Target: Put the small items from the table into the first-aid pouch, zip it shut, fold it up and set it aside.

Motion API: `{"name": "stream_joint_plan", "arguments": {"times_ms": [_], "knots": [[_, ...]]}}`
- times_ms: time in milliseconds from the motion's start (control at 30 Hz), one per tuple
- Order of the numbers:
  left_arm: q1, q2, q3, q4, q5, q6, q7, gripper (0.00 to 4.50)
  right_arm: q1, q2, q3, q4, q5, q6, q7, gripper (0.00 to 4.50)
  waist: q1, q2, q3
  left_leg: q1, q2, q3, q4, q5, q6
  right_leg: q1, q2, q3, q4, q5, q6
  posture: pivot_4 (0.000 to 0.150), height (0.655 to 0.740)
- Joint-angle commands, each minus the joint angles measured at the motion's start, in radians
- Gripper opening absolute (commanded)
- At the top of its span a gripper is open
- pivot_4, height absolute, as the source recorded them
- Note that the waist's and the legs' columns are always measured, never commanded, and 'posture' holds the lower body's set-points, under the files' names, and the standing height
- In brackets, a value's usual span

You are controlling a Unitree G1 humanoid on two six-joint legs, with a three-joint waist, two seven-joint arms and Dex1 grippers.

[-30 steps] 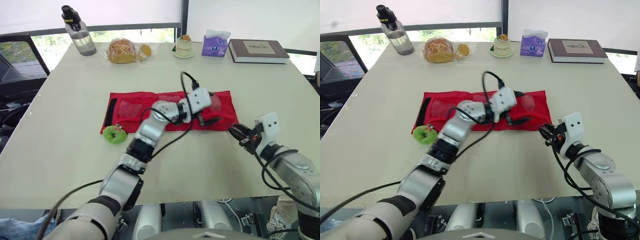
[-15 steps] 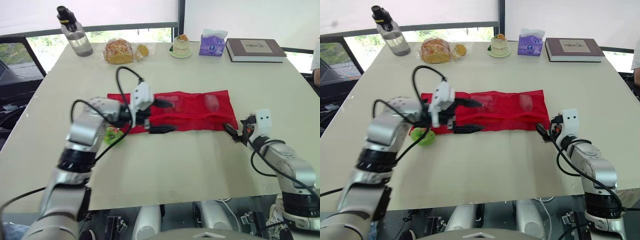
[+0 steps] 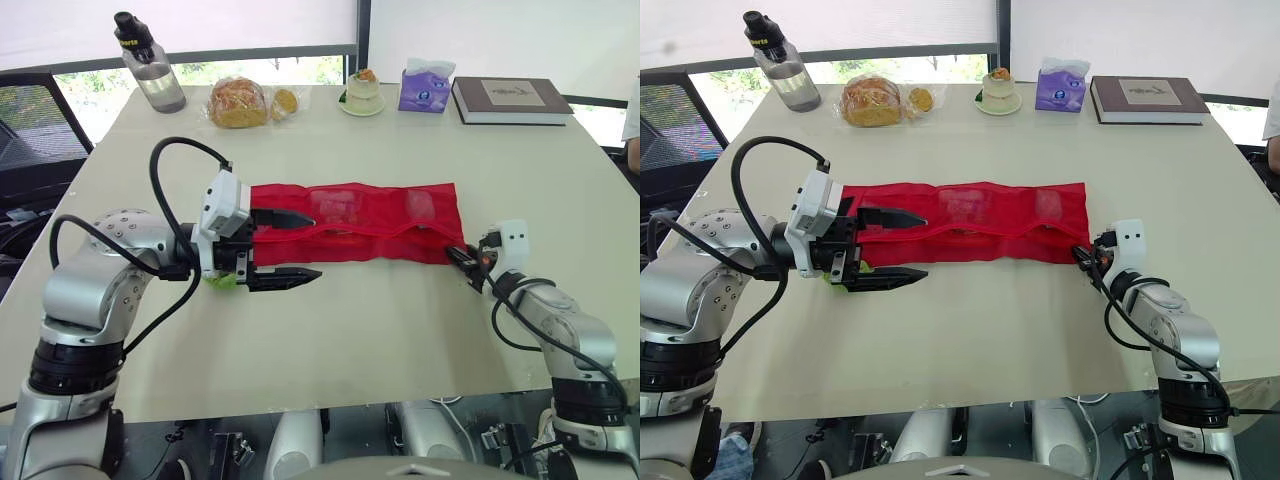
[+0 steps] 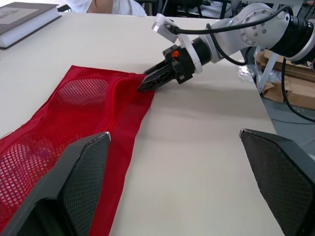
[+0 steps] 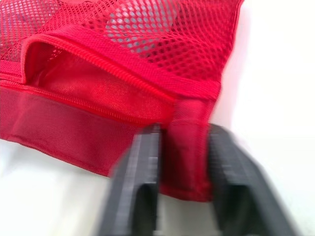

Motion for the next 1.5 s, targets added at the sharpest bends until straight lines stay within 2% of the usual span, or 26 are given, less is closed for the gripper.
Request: {"name": "stream_joint_plan", "arguments": {"times_ms": [33, 300, 533, 567, 600, 667, 700, 733, 800, 833, 967, 1167, 1333, 1500], "knots": [[0.004, 0.019, 0.032, -0.051, -0.031, 0.011, 0.032, 4.5, 0.025, -0.08, 0.023, -0.071, -0.073, -0.015, -0.011, 0.07, 0.0, 0.0, 0.0, 0.0, 0.0, 0.0, 0.0, 0.0, 0.0, 0.0, 0.0, 0.0, 0.0, 0.0, 0.0, 0.15, 0.74], [0.007, 0.024, 0.025, -0.063, -0.052, 0.022, 0.066, 4.5, 0.14, -0.398, -0.048, -0.024, -0.249, -0.09, 0.002, 0.07, 0.029, 0.0, 0.0, 0.0, -0.002, 0.001, 0.001, 0.0, 0.0, 0.0, -0.002, 0.001, -0.002, -0.004, 0.0, 0.15, 0.74], [-0.007, 0.017, 0.004, -0.053, -0.058, 0.017, 0.075, 4.5, 0.169, -0.457, -0.112, 0.033, -0.302, -0.155, -0.003, 0.07, 0.025, 0.0, 0.0, 0.0, -0.001, 0.002, 0.001, 0.0, 0.0, 0.0, -0.001, 0.001, -0.001, -0.004, 0.0, 0.15, 0.74], [-0.009, 0.016, 0.003, -0.05, -0.058, 0.015, 0.076, 4.5, 0.174, -0.464, -0.117, 0.032, -0.305, -0.163, 0.005, 0.67, 0.024, 0.0, 0.0, 0.0, -0.001, 0.002, 0.001, 0.0, 0.0, 0.0, -0.001, 0.001, -0.001, -0.004, 0.0, 0.15, 0.74], [-0.009, 0.016, 0.002, -0.048, -0.058, 0.013, 0.078, 4.5, 0.181, -0.468, -0.122, 0.027, -0.308, -0.166, 0.012, 0.92, 0.025, 0.0, 0.0, 0.0, -0.001, 0.002, 0.001, 0.0, 0.0, 0.0, -0.001, 0.001, -0.001, -0.004, 0.0, 0.15, 0.74], [-0.008, 0.014, 0.004, -0.044, -0.054, 0.009, 0.087, 4.5, 0.201, -0.471, -0.139, 0.0, -0.301, -0.171, 0.031, 1.83, 0.025, 0.0, 0.0, 0.0, -0.001, 0.002, 0.001, 0.0, 0.0, 0.0, -0.001, 0.001, -0.001, -0.004, 0.0, 0.15, 0.74], [-0.006, 0.013, 0.005, -0.042, -0.05, 0.007, 0.093, 4.5, 0.214, -0.474, -0.148, -0.018, -0.295, -0.178, 0.044, 2.55, 0.025, 0.0, 0.0, 0.0, -0.001, 0.002, 0.001, 0.0, 0.0, 0.0, -0.001, 0.001, -0.001, -0.004, 0.0, 0.15, 0.74], [0.0, 0.013, 0.008, -0.039, -0.045, 0.009, 0.105, 4.5, 0.23, -0.477, -0.163, -0.042, -0.293, -0.187, 0.053, 2.88, 0.025, 0.0, 0.0, 0.0, -0.001, 0.002, 0.001, 0.0, 0.0, 0.0, -0.001, 0.001, -0.001, -0.004, 0.0, 0.15, 0.74], [0.024, 0.013, 0.011, -0.027, -0.017, -0.003, 0.132, 4.5, 0.26, -0.471, -0.205, -0.1, -0.273, -0.201, 0.076, 4.05, 0.025, 0.0, 0.0, 0.0, -0.001, 0.002, 0.001, 0.0, 0.0, 0.0, -0.001, 0.001, -0.001, -0.004, 0.001, 0.15, 0.74], [0.037, 0.014, 0.013, -0.017, 0.003, -0.012, 0.151, 4.5, 0.275, -0.469, -0.227, -0.133, -0.255, -0.189, 0.091, 4.44, 0.025, 0.001, 0.0, 0.0, -0.001, 0.002, 0.001, 0.0, 0.0, 0.0, -0.001, 0.001, -0.001, -0.004, 0.001, 0.15, 0.74], [0.07, -0.006, 0.044, 0.054, 0.026, -0.007, 0.228, 4.5, 0.345, -0.466, -0.321, -0.264, -0.155, -0.123, 0.176, 4.48, 0.024, 0.001, 0.0, 0.001, 0.0, 0.002, 0.0, 0.0, 0.0, 0.0, -0.001, 0.001, -0.001, -0.004, 0.001, 0.15, 0.74], [0.063, -0.055, 0.061, 0.195, 0.053, 0.039, 0.354, 4.5, 0.412, -0.437, -0.431, -0.402, 0.083, -0.08, 0.337, 4.48, 0.026, 0.0, 0.0, 0.001, 0.0, 0.001, 0.001, 0.0, 0.0, 0.001, -0.001, 0.001, -0.001, -0.004, 0.001, 0.15, 0.74], [0.063, -0.071, 0.014, 0.28, 0.147, -0.031, 0.387, 4.5, 0.37, -0.402, -0.43, -0.485, 0.253, -0.002, 0.323, 4.48, 0.026, 0.0, 0.0, 0.001, 0.0, 0.001, 0.001, 0.0, 0.0, 0.001, -0.001, 0.001, -0.001, -0.004, 0.001, 0.15, 0.74], [0.005, -0.138, -0.018, 0.403, 0.192, -0.023, 0.442, 4.5, 0.368, -0.399, -0.405, -0.55, 0.323, -0.035, 0.35, 4.48, 0.031, 0.0, 0.0, 0.0, 0.0, 0.001, 0.001, 0.0, 0.0, 0.001, -0.001, 0.0, -0.001, -0.004, 0.0, 0.15, 0.74]]}}
